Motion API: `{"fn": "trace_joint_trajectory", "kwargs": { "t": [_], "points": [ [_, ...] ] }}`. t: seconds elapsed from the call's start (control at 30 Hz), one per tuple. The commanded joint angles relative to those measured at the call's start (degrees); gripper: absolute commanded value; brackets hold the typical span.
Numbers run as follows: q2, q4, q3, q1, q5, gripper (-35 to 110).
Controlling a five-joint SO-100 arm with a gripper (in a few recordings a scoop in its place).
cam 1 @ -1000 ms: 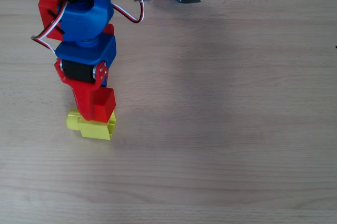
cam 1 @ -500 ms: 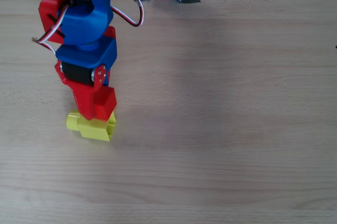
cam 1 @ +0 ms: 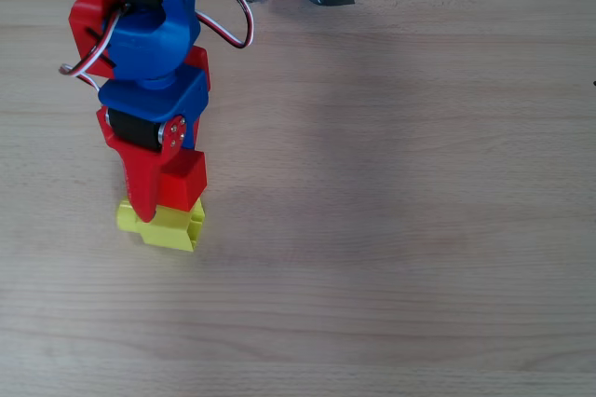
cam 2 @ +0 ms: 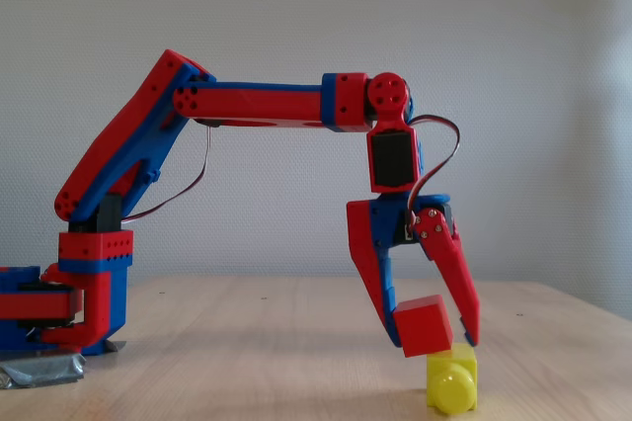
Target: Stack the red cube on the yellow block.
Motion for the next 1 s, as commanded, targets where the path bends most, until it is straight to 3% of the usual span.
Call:
{"fn": "trace_joint_trajectory", "kwargs": {
  "t": [0.0,0.97],
  "points": [
    [3.1,0.3,-4.8,0.6,1.4,28],
    [4.1,-2.3,-4.8,-1.5,4.9,30]
  ]
}}
